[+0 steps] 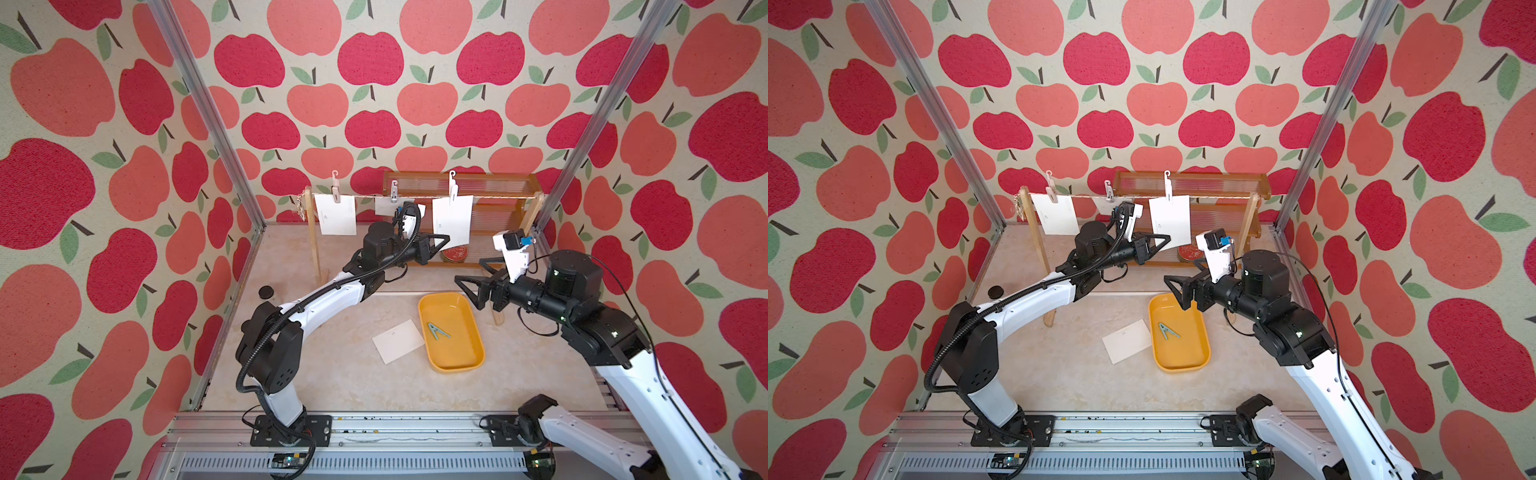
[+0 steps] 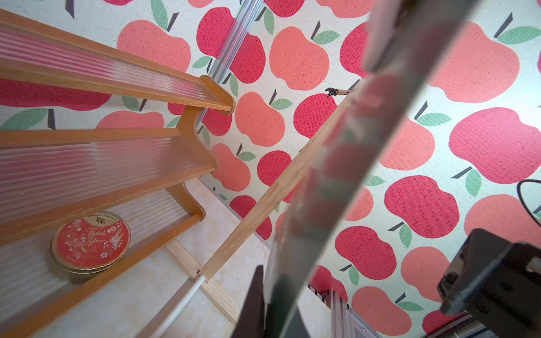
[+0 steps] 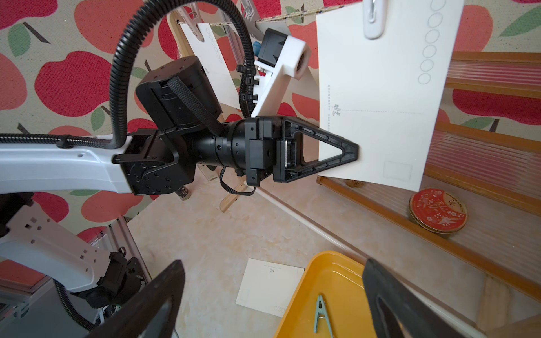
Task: Remove the postcards from the strings
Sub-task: Pinch the postcard on the clothesline.
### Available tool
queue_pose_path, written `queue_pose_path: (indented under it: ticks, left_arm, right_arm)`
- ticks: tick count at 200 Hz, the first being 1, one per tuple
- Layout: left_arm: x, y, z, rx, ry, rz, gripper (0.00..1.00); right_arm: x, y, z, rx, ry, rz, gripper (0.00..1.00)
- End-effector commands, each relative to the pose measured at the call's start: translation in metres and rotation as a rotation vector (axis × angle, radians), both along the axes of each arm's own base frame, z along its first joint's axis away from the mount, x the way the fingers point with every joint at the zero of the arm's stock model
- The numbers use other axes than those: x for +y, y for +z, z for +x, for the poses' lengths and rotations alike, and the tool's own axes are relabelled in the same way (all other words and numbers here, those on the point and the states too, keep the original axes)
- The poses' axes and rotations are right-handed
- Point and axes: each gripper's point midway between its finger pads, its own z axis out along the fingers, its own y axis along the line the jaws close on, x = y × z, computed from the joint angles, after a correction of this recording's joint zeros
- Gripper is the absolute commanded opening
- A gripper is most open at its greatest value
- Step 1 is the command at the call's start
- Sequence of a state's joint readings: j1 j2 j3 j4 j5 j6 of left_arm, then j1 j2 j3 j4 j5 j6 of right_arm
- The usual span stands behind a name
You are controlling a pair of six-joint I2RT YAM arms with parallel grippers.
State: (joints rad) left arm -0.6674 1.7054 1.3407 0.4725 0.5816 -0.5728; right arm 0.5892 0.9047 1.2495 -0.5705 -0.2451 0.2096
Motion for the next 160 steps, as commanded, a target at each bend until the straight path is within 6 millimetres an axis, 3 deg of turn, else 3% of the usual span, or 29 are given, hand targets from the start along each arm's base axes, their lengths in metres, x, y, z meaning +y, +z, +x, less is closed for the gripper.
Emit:
queue_pose_path:
  ticks: [1,44,95,129,160]
  left_arm:
    - [0.012,0.014,-0.011,-0.023,0.000,0.014,0.00]
    - [0.021,0.012,-0.015,0.020,-0.020,0.032,0.00]
    - [0.025,0.014,-0.014,0.034,-0.046,0.040,0.00]
    - [0.025,0.015,-0.012,0.037,-0.066,0.034,0.00]
    - [0.026,0.014,-0.008,0.053,-0.077,0.020,0.00]
  right_arm:
    - [0.003,0.020,0.004,-0.051,-0.002,0.012,0.96]
    - [0.013,0.044,0.016,-0.056,0.018,-0.012,0.92]
    - [0.016,0.090,0.037,-0.045,0.020,0.000,0.90]
    - [0.017,0.121,0.066,0.003,0.023,0.053,0.89]
    - [0.014,0.135,0.095,0.061,0.035,0.094,0.89]
